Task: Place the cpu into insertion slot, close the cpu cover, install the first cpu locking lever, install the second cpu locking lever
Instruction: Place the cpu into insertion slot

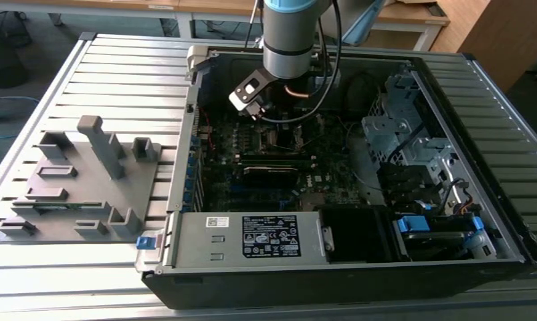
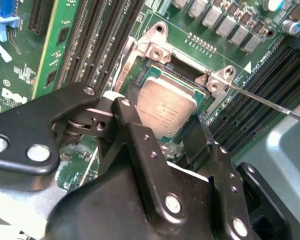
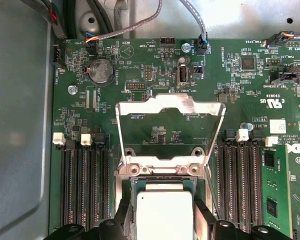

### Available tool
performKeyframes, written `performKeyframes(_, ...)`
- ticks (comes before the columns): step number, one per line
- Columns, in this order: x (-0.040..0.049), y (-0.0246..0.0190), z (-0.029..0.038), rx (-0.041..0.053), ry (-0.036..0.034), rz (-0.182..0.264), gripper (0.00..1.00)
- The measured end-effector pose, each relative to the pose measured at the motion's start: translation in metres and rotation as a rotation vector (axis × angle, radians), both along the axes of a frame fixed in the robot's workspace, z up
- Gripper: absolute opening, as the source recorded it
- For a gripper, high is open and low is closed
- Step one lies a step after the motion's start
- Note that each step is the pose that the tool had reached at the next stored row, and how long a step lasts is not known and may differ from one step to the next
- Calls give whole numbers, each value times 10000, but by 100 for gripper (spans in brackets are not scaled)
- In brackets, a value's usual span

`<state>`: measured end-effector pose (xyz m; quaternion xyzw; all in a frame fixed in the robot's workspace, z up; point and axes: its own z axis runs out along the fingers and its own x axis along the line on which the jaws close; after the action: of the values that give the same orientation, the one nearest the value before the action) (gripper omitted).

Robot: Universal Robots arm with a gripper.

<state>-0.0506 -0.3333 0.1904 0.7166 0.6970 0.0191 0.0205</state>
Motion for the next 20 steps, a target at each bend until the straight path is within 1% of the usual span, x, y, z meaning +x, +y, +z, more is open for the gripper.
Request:
performKeyframes(4, 0, 0, 3, -1, 1, 0, 61)
performKeyframes(6, 0, 0, 20, -1, 1, 0, 61)
performKeyframes(9, 0, 0, 73, -1, 0, 0, 61)
performKeyframes(13, 0, 0, 167, -1, 0, 0, 61)
performKeyframes(20, 0, 0, 173, 0, 0, 0, 61)
